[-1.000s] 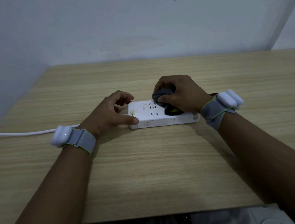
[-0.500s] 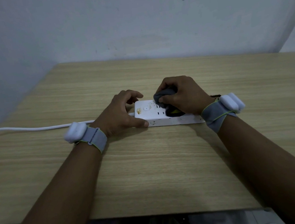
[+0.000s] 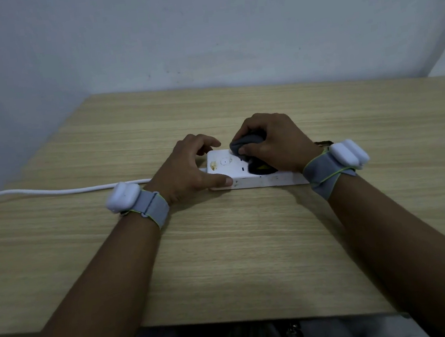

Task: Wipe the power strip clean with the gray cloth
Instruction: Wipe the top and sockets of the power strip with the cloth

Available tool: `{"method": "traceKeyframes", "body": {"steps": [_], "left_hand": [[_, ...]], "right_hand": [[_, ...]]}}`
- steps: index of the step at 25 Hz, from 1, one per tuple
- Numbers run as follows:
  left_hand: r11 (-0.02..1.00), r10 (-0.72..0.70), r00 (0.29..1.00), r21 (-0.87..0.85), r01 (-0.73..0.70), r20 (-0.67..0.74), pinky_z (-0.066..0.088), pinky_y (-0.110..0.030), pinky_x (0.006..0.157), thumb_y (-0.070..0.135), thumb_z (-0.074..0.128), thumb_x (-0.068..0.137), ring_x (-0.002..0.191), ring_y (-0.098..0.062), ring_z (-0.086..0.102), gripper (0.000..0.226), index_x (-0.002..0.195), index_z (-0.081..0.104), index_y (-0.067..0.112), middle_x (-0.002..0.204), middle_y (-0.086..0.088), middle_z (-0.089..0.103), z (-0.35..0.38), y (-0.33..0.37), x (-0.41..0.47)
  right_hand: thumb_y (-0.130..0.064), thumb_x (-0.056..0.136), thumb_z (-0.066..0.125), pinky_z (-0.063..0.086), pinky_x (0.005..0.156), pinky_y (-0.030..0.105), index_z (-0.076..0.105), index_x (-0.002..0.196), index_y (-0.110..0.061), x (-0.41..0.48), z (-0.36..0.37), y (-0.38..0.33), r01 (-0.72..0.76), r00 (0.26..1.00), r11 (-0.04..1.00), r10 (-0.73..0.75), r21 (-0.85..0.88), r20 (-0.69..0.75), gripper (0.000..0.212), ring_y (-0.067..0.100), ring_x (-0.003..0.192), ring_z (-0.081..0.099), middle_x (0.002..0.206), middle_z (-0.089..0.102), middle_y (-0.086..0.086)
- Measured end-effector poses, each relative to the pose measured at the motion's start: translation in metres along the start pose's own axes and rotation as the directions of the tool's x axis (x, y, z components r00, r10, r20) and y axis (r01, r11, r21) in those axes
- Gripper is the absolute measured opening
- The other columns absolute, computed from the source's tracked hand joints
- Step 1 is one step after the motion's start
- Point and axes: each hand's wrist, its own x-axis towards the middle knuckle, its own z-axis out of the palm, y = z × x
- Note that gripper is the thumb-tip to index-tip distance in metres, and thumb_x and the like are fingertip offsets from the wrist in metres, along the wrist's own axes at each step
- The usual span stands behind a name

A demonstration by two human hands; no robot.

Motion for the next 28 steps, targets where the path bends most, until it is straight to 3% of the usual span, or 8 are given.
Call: {"method": "traceKeyframes", "body": {"steps": [3,6,10,14,17,21,24,28], "left_hand": [[1.0,0.003,1.0,0.015,-0.003,-0.011,0.043,-0.032,0.094,0.049,0.077,0.055,0.115,-0.017,0.045,0.076,0.122,0.055,0.023,0.119,0.001,0.05,0.0,0.001,0.001],[0.999,0.007,1.0,0.031,-0.007,-0.009,0.044,-0.032,0.093,0.049,0.076,0.055,0.113,-0.017,0.046,0.073,0.119,0.056,0.022,0.118,0.0,0.05,0.0,0.002,0.001],[0.999,0.007,1.0,0.054,-0.007,-0.009,0.042,-0.029,0.09,0.049,0.076,0.055,0.112,-0.017,0.047,0.07,0.117,0.057,0.022,0.116,0.0,0.05,0.001,0.003,0.001],[0.998,0.004,1.0,0.058,-0.003,-0.017,0.041,-0.028,0.088,0.049,0.075,0.055,0.112,-0.017,0.047,0.068,0.115,0.057,0.022,0.115,-0.001,0.051,0.002,0.003,0.001],[0.998,0.003,1.0,0.07,-0.001,-0.016,0.042,-0.029,0.09,0.048,0.075,0.055,0.112,-0.018,0.048,0.068,0.116,0.057,0.021,0.116,-0.002,0.051,0.003,0.005,0.001],[0.997,-0.005,1.0,0.078,0.006,-0.01,0.042,-0.031,0.091,0.055,0.074,0.05,0.112,-0.019,0.047,0.075,0.115,0.057,0.022,0.116,-0.002,0.051,0.002,0.007,0.0],[0.997,-0.001,1.0,0.076,0.001,-0.007,0.042,-0.032,0.091,0.064,0.065,0.046,0.112,-0.018,0.047,0.082,0.116,0.057,0.021,0.116,-0.001,0.05,0.001,0.008,-0.001],[0.997,-0.004,1.0,0.082,0.004,-0.01,0.044,-0.034,0.092,0.06,0.07,0.049,0.112,-0.019,0.047,0.079,0.116,0.057,0.021,0.116,-0.002,0.051,0.001,0.008,-0.001]], "right_hand": [[-0.017,0.073,0.074,0.051,0.077,0.027,0.074,0.087,-0.021,-0.002,-0.001,0.0,-0.014,1.0,0.998,0.013,0.057,0.024,0.015,0.013,0.085,0.065,0.086,0.07,-0.005],[-0.019,0.074,0.073,0.05,0.08,0.034,0.073,0.088,-0.02,0.0,0.003,-0.001,-0.029,0.997,0.999,0.027,-0.031,-0.068,0.015,0.018,0.089,0.063,0.091,0.07,-0.001],[-0.017,0.072,0.075,0.052,0.077,0.028,0.074,0.087,-0.02,-0.005,-0.003,0.0,-0.022,0.999,0.997,0.019,0.067,0.042,0.015,0.011,0.084,0.064,0.087,0.071,-0.004],[-0.018,0.073,0.075,0.05,0.078,0.028,0.074,0.088,-0.019,-0.007,-0.003,-0.001,-0.018,1.0,0.999,0.019,0.028,-0.012,0.015,0.013,0.086,0.063,0.089,0.069,-0.004],[-0.013,0.07,0.077,0.051,0.075,0.024,0.075,0.086,-0.018,-0.01,-0.008,-0.002,-0.021,0.997,0.993,0.011,0.114,0.08,0.017,0.01,0.083,0.064,0.086,0.07,-0.004],[-0.012,0.07,0.077,0.052,0.077,0.029,0.075,0.086,-0.017,-0.013,-0.008,-0.004,-0.014,0.998,0.994,0.008,0.109,0.059,0.017,0.013,0.084,0.065,0.086,0.07,-0.003],[-0.01,0.069,0.078,0.053,0.075,0.027,0.075,0.086,-0.013,-0.014,-0.01,-0.006,-0.025,0.992,0.988,0.005,0.152,0.127,0.017,0.015,0.084,0.066,0.087,0.071,-0.001],[-0.013,0.069,0.078,0.051,0.075,0.026,0.076,0.087,-0.015,-0.014,-0.011,-0.006,-0.015,0.994,0.992,0.002,0.125,0.108,0.017,0.014,0.084,0.065,0.087,0.07,-0.002]]}}
